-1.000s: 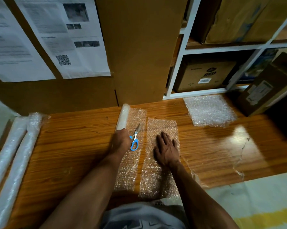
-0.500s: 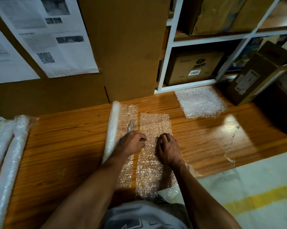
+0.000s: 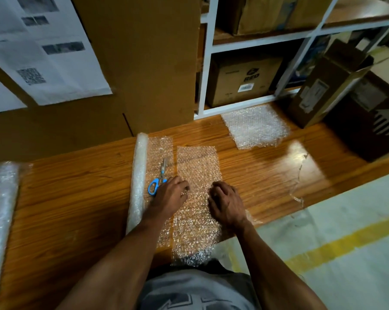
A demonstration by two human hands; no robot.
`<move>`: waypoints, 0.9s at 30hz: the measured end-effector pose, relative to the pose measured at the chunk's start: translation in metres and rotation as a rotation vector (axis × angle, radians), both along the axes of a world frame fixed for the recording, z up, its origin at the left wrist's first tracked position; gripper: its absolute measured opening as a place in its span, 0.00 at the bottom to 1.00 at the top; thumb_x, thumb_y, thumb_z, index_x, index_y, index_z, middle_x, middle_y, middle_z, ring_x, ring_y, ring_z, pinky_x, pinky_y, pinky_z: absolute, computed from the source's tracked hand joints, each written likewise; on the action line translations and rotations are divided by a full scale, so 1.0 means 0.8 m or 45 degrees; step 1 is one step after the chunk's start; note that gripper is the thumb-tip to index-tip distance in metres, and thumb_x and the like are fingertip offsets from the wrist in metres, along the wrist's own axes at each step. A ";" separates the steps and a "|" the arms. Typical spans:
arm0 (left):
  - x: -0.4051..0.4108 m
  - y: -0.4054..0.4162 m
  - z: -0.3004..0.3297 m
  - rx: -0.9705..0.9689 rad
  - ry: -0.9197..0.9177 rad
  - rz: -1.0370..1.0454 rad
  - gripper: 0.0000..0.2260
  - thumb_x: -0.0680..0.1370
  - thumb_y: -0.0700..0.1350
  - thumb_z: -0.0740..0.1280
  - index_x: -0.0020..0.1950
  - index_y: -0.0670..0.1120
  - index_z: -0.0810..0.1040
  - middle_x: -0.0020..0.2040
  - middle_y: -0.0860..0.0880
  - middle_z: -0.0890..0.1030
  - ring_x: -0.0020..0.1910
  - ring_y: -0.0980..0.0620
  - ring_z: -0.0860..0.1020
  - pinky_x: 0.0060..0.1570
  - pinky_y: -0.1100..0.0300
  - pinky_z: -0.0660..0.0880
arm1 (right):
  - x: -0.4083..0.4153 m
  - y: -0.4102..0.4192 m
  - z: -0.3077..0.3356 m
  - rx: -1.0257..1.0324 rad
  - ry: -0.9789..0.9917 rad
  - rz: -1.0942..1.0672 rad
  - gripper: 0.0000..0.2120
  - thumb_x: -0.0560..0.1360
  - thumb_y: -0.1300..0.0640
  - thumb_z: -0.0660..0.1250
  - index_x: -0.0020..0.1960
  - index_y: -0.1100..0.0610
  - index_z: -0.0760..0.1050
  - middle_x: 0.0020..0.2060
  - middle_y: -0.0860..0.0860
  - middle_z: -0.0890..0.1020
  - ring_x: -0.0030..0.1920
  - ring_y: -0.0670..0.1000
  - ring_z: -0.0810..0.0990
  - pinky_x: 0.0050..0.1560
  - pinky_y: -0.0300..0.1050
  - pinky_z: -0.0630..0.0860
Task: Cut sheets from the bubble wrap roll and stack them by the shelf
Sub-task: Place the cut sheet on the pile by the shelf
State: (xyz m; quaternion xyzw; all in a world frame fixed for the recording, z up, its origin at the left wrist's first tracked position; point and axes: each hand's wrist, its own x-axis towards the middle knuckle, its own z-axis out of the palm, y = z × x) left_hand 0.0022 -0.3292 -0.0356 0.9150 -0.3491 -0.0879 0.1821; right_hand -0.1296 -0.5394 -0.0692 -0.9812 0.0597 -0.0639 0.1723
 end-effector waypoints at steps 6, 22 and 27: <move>-0.006 -0.002 0.001 0.073 -0.046 -0.003 0.07 0.77 0.49 0.74 0.54 0.56 0.83 0.55 0.55 0.78 0.55 0.54 0.73 0.54 0.52 0.77 | 0.003 0.003 0.008 -0.081 -0.059 -0.002 0.13 0.83 0.45 0.61 0.64 0.49 0.76 0.67 0.50 0.75 0.66 0.50 0.73 0.70 0.55 0.70; 0.036 -0.035 0.084 -0.589 0.226 0.367 0.07 0.85 0.45 0.62 0.57 0.53 0.80 0.51 0.52 0.83 0.44 0.53 0.79 0.39 0.60 0.73 | 0.069 -0.010 0.104 1.104 -0.276 -0.306 0.06 0.81 0.52 0.72 0.51 0.54 0.83 0.44 0.47 0.86 0.46 0.46 0.83 0.46 0.42 0.78; 0.064 -0.040 0.123 -0.857 0.365 0.382 0.08 0.82 0.55 0.68 0.53 0.54 0.83 0.51 0.56 0.85 0.52 0.55 0.82 0.48 0.61 0.76 | 0.089 -0.017 0.151 1.415 -0.299 -0.290 0.06 0.80 0.53 0.73 0.52 0.56 0.82 0.48 0.56 0.84 0.51 0.58 0.83 0.57 0.53 0.80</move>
